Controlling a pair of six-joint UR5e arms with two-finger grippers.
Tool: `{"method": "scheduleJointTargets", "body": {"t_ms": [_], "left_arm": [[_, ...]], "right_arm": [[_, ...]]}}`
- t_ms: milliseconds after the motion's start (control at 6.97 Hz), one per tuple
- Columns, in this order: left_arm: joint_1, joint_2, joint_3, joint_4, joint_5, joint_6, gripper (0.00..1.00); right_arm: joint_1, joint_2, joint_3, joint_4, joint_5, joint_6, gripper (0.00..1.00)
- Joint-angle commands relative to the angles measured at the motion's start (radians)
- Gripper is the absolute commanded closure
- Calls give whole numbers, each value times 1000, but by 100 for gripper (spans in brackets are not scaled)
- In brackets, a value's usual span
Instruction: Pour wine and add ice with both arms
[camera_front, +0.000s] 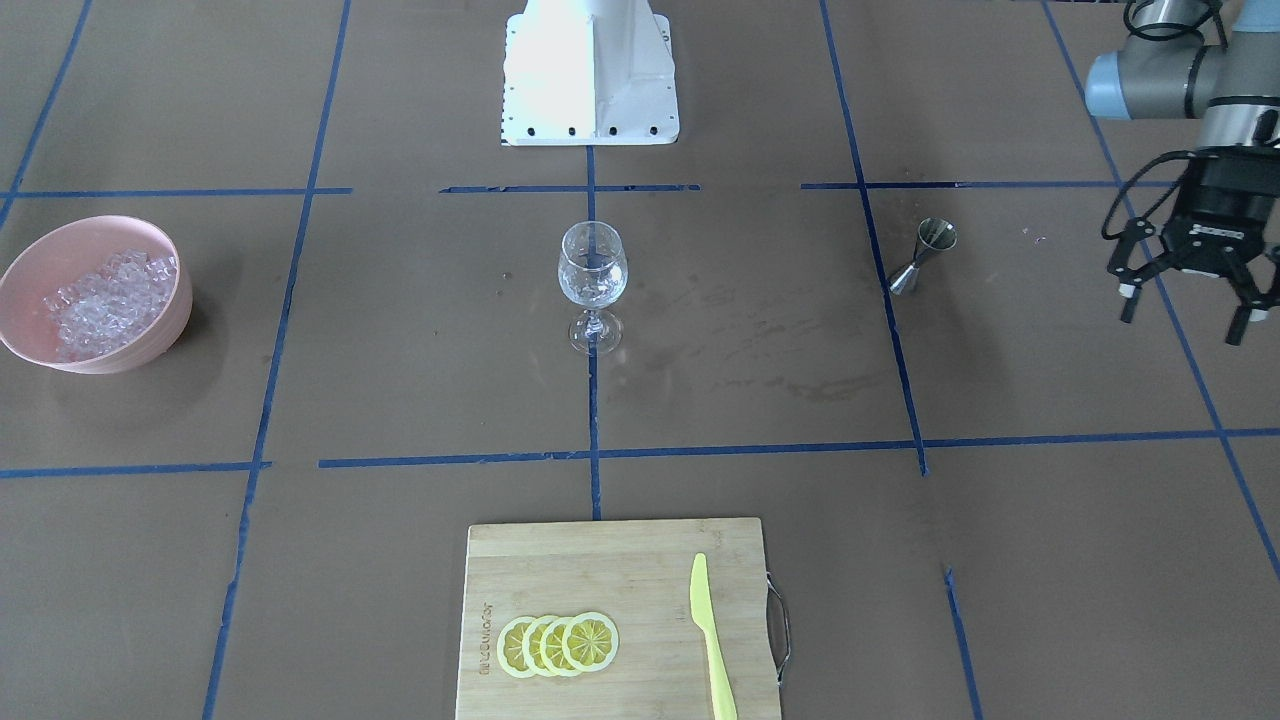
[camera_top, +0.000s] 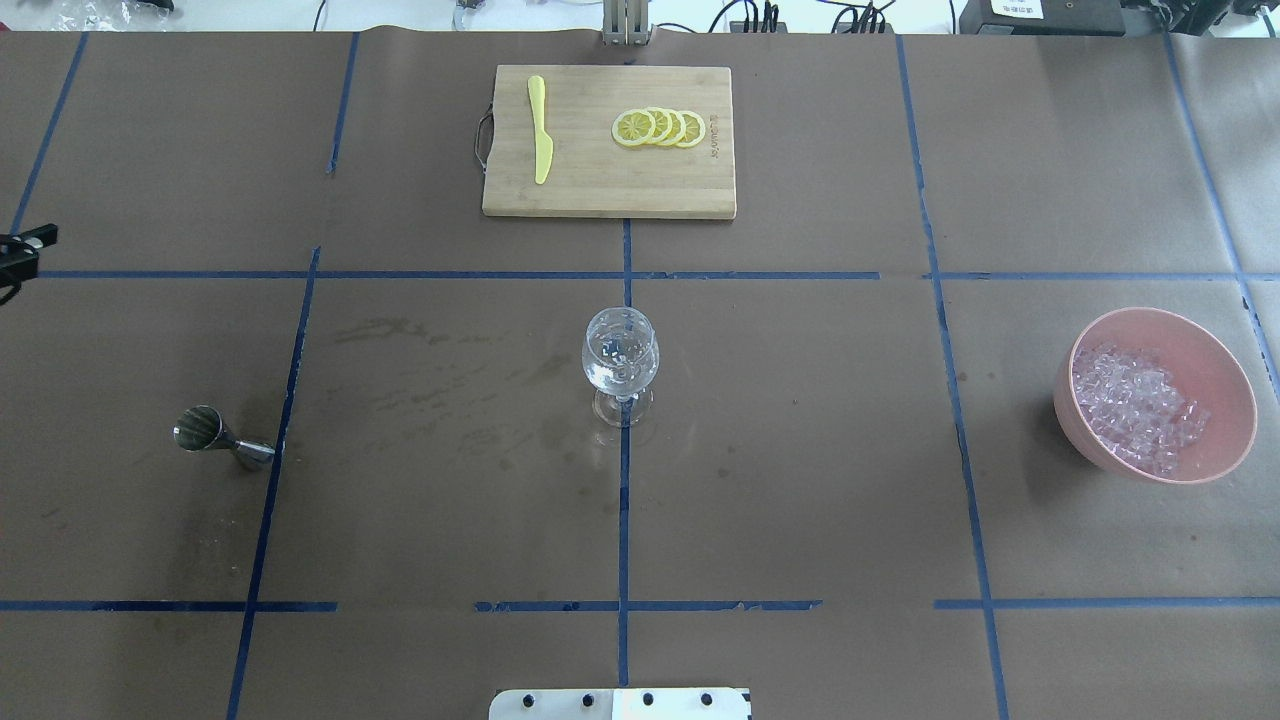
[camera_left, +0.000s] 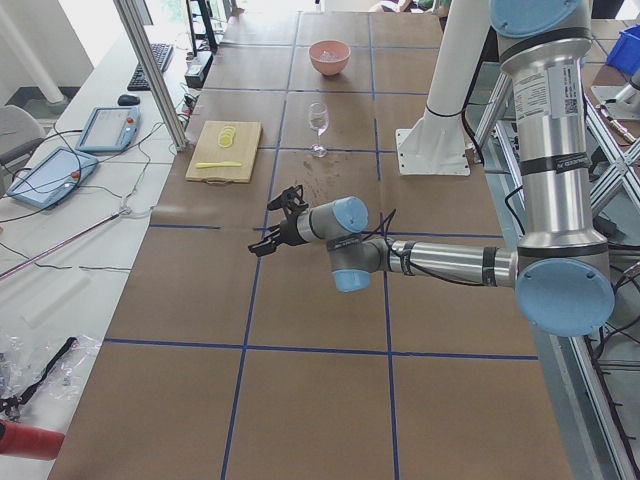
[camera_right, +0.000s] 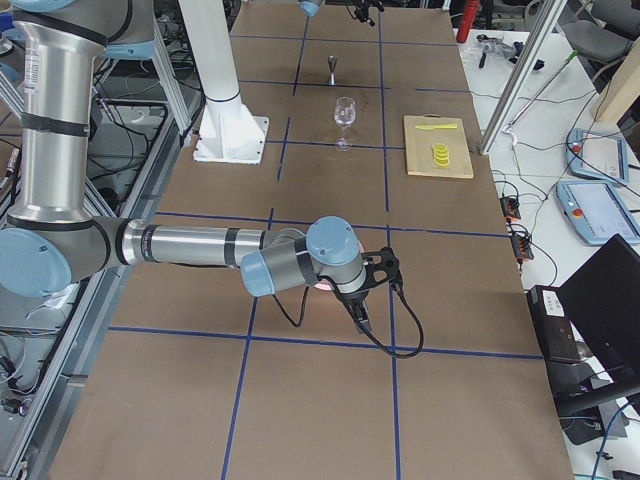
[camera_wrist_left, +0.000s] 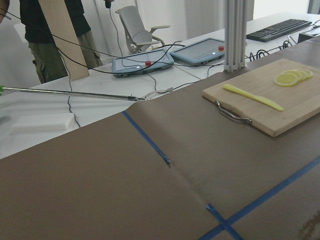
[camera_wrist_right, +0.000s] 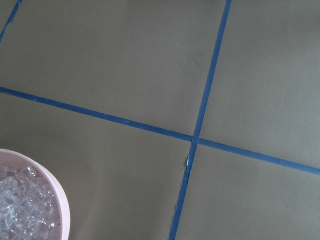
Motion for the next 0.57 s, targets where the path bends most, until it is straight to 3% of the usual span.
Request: {"method": "scheduleJointTargets", "body": {"t_ms": [0, 287, 430], "left_arm": [[-305, -75, -1, 306, -329, 206, 0], [-405, -37, 15, 401, -402, 350, 0], [-431, -14, 20, 514, -402, 386, 0]], "right_arm": [[-1, 0, 0, 0, 0, 0, 0], [1, 0, 0, 0, 0, 0, 0], [1, 0, 0, 0, 0, -1, 0]]}}
